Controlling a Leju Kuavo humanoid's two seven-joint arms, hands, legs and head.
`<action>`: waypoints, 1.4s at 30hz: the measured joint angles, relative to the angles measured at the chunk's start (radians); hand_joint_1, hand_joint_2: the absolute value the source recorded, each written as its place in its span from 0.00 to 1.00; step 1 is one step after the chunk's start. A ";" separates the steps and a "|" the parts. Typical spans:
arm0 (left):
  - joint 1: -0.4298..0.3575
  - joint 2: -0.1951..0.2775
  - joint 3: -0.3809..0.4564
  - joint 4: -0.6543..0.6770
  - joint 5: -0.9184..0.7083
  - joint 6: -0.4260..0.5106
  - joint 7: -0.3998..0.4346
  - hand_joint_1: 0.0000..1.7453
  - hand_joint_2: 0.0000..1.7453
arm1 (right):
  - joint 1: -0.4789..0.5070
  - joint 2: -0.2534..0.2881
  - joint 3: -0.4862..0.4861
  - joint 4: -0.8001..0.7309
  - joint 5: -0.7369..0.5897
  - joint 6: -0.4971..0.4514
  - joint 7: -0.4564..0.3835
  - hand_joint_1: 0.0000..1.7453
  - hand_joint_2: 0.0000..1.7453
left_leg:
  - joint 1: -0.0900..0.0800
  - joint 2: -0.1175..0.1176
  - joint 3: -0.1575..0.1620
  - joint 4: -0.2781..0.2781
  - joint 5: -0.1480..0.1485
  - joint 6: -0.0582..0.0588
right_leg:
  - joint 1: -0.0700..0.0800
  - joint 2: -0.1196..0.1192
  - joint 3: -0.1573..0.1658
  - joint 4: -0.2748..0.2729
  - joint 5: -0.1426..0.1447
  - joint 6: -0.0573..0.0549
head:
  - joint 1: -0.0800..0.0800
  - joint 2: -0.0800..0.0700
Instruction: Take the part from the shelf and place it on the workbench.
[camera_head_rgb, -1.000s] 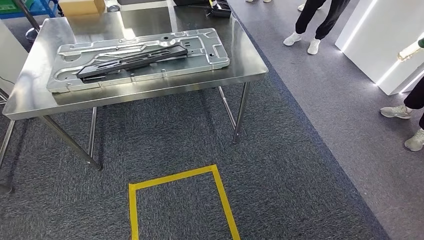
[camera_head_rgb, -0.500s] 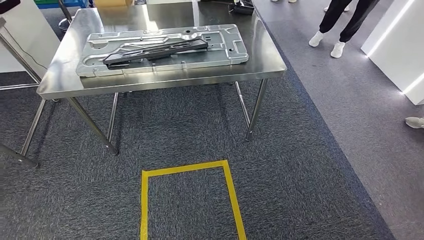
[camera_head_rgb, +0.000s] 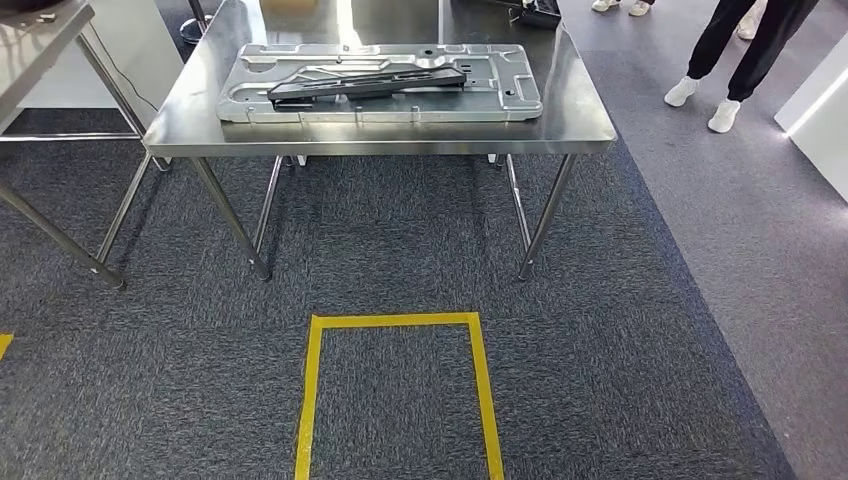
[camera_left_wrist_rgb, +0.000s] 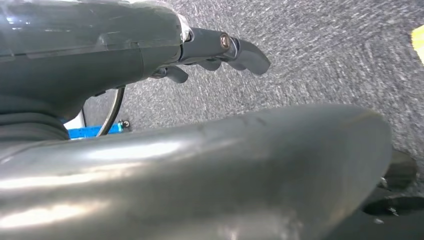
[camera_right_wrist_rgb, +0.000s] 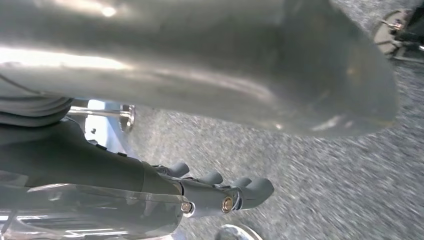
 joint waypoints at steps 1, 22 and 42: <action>0.000 0.000 0.000 0.000 0.000 0.000 0.000 0.00 0.00 | 0.001 0.000 0.000 0.000 0.000 0.000 0.000 0.00 0.00 | 0.001 0.000 -0.004 -0.003 0.008 0.007 | -0.001 0.013 -0.007 0.014 -0.015 0.006 | 0.000 0.000; 0.008 0.000 0.000 0.000 0.002 0.001 -0.002 0.00 0.00 | 0.010 0.000 -0.003 0.000 0.006 0.003 -0.003 0.00 0.00 | 0.003 -0.015 -0.177 0.298 -0.108 -0.033 | 0.007 0.050 0.040 -0.021 -0.034 -0.053 | 0.000 0.000; 0.014 0.000 0.004 0.000 0.000 0.000 -0.007 0.00 0.00 | 0.008 0.005 -0.007 0.000 0.013 -0.004 -0.017 0.00 0.50 | -0.002 -0.009 -0.065 0.013 0.053 0.006 | -0.006 0.069 0.074 0.019 -0.086 0.003 | 0.000 0.000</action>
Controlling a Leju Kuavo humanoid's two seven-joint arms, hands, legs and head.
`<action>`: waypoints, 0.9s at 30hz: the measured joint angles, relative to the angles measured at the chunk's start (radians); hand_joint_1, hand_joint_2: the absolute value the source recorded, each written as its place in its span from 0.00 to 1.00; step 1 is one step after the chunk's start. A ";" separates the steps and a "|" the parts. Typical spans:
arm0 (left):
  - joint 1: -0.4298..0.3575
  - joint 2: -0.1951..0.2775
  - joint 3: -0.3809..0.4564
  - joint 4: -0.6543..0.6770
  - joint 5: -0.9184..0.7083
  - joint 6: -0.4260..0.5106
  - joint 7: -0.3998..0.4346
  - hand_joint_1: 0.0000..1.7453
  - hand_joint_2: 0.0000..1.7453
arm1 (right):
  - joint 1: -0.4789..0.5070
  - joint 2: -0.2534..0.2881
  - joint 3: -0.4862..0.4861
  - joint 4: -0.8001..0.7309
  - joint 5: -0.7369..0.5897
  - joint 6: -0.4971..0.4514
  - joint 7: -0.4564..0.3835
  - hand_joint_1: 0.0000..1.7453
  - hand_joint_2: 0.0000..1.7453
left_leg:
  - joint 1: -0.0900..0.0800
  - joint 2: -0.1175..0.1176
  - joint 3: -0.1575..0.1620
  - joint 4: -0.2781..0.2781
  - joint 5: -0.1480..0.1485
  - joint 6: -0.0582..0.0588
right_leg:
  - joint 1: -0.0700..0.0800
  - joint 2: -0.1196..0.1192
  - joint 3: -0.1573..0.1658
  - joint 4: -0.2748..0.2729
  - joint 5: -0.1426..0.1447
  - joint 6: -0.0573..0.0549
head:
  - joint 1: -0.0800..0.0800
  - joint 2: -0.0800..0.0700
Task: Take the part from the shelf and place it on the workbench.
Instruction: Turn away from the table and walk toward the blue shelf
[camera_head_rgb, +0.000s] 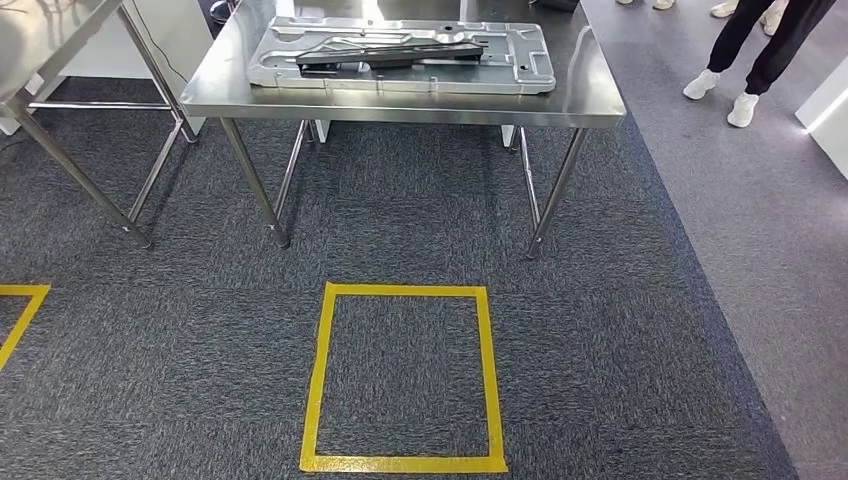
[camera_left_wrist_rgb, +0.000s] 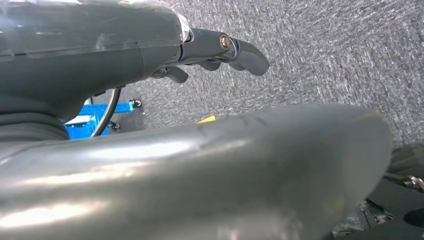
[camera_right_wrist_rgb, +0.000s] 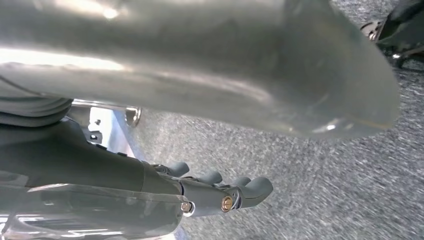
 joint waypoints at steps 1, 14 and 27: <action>-0.001 0.000 0.000 0.000 -0.001 0.000 0.000 0.00 0.00 | -0.001 0.000 0.000 0.000 0.001 0.000 -0.002 0.00 0.75 | -0.001 -0.001 -0.003 0.003 0.002 -0.006 | 0.002 0.002 0.013 -0.028 0.005 -0.006 | 0.000 0.000; -0.004 0.002 0.000 0.000 -0.019 -0.010 0.000 0.00 0.00 | 0.003 0.000 -0.007 0.000 -0.007 0.003 -0.010 0.00 1.00 | 0.006 -0.002 0.016 0.111 -0.099 -0.036 | 0.011 -0.014 -0.059 -0.021 0.062 -0.047 | 0.000 0.000; -0.009 0.002 0.000 0.000 -0.018 -0.014 0.003 0.00 0.00 | 0.003 0.001 -0.020 0.000 -0.005 -0.003 -0.010 0.00 1.00 | 0.000 0.005 0.011 -0.014 -0.003 0.014 | 0.003 -0.004 -0.134 0.237 -0.090 0.005 | 0.000 0.000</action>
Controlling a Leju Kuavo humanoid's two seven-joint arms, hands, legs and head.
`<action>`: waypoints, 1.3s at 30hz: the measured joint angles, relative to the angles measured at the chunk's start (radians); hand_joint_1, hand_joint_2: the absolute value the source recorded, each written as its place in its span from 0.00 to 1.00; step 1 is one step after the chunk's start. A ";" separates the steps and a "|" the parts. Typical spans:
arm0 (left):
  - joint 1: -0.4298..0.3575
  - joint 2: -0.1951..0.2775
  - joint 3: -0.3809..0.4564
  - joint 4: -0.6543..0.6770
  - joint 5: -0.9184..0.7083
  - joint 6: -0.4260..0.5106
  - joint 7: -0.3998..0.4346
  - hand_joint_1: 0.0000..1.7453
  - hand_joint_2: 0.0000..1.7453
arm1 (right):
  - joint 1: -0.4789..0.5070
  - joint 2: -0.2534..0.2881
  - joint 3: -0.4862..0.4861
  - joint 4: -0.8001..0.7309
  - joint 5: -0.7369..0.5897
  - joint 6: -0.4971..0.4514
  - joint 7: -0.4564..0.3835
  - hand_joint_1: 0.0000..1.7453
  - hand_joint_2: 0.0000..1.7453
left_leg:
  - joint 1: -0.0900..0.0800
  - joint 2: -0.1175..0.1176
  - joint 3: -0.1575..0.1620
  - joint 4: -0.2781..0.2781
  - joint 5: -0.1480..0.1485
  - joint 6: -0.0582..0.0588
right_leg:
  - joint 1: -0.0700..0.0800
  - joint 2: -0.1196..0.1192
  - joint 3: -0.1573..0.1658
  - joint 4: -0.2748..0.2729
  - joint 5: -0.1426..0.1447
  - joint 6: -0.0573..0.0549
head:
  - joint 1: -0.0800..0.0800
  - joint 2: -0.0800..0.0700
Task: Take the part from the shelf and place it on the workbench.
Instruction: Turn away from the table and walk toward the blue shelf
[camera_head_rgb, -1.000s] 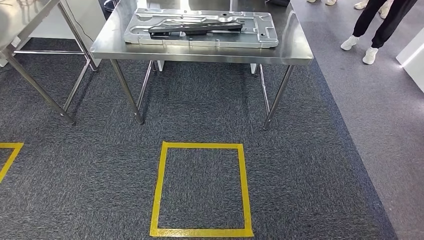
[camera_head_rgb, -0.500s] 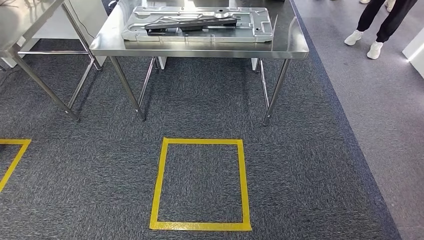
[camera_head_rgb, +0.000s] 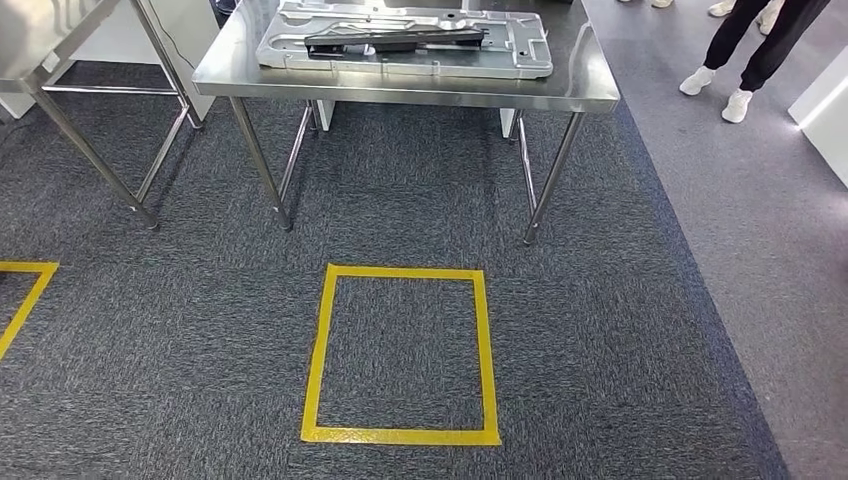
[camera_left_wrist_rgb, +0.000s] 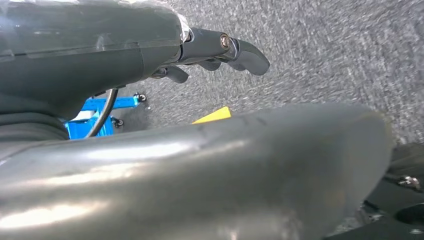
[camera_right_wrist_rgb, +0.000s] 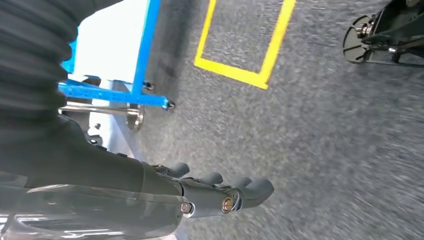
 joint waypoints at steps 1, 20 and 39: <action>0.000 0.000 0.000 0.000 0.000 0.000 0.000 0.00 0.00 | 0.000 0.000 0.000 0.000 0.000 0.000 0.000 0.00 1.00 | 0.000 0.000 -0.009 0.005 0.003 -0.002 | -0.001 0.000 0.042 -0.057 0.026 -0.001 | 0.000 0.000; -0.013 -0.003 0.000 -0.001 -0.023 0.008 -0.018 0.00 1.00 | -0.004 0.004 -0.034 0.000 -0.012 -0.031 -0.012 0.00 1.00 | 0.000 -0.005 0.089 0.000 -0.063 -0.042 | 0.011 -0.009 0.079 -0.267 0.162 -0.046 | 0.000 0.000; -0.001 -0.005 0.002 -0.001 -0.043 -0.007 -0.040 0.00 1.00 | -0.005 0.012 -0.055 0.000 0.008 0.023 -0.015 0.00 1.00 | -0.012 -0.003 0.075 -0.019 -0.051 -0.019 | 0.004 -0.007 0.068 -0.275 0.187 -0.024 | 0.000 0.000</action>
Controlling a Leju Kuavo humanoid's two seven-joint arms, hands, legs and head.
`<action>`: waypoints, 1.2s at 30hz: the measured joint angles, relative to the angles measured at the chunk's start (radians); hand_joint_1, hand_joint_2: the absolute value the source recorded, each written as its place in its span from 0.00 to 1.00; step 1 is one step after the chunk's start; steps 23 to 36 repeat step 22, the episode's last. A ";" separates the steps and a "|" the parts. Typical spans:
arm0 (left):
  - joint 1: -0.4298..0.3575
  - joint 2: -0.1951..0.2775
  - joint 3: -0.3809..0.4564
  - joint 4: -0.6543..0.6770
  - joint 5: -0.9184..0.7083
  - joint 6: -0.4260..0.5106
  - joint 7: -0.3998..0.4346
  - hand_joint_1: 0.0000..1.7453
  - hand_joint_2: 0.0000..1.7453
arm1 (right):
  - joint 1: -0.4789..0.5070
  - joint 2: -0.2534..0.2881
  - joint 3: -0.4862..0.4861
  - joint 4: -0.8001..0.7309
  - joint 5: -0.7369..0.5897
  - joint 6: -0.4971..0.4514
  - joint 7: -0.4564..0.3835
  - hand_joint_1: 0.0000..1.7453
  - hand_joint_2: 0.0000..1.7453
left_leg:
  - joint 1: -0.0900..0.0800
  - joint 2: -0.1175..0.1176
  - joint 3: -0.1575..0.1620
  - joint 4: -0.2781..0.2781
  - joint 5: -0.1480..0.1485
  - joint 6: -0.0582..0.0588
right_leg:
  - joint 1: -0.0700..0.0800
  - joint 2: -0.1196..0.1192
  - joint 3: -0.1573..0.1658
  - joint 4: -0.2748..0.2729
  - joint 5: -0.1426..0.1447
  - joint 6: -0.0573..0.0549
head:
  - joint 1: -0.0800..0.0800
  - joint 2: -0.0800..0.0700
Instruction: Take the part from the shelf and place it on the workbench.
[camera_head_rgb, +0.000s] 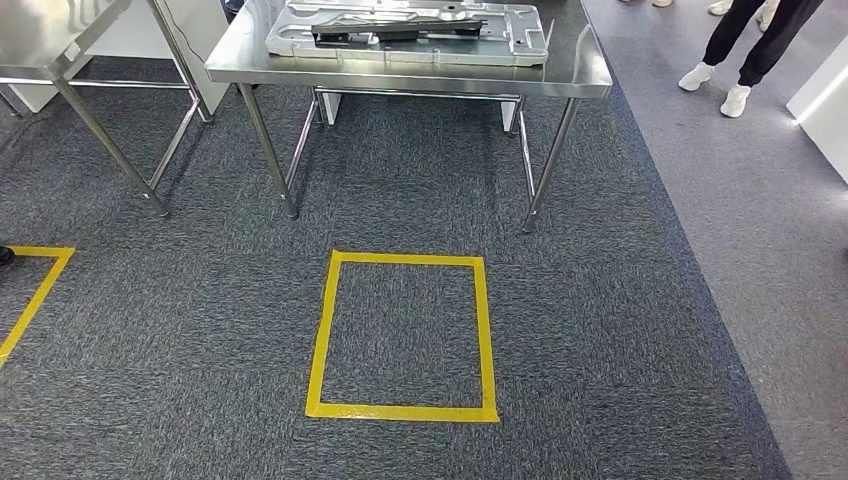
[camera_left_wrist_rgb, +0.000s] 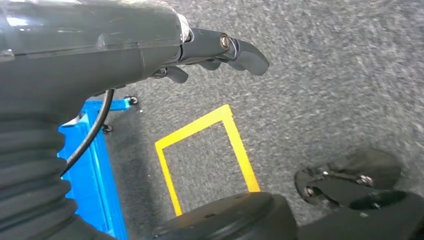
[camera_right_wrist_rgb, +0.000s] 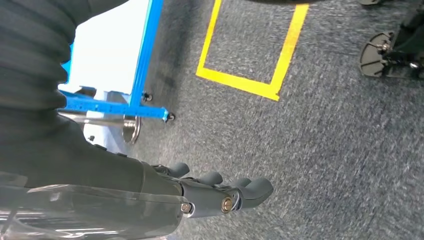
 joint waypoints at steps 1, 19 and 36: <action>0.000 0.000 0.000 0.000 -0.001 0.000 -0.004 0.00 1.00 | 0.000 0.001 0.000 0.000 0.009 0.004 0.004 0.00 1.00 | 0.000 0.000 0.000 0.000 0.000 0.000 | 0.000 0.000 0.000 0.000 0.000 0.000 | 0.000 0.000; -0.017 0.001 0.000 0.000 -0.019 0.001 -0.023 0.00 1.00 | -0.001 0.004 0.002 0.000 0.045 -0.021 0.042 0.00 1.00 | 0.001 0.000 -0.002 0.000 0.000 -0.001 | 0.000 0.000 -0.003 0.003 0.000 0.000 | 0.000 0.000; -0.017 0.001 0.000 0.000 -0.021 0.000 -0.023 0.00 1.00 | -0.001 0.004 0.002 0.000 0.045 -0.029 0.044 0.00 1.00 | 0.001 0.000 -0.002 0.000 0.000 -0.001 | 0.000 0.000 -0.004 0.003 0.000 0.000 | 0.000 0.000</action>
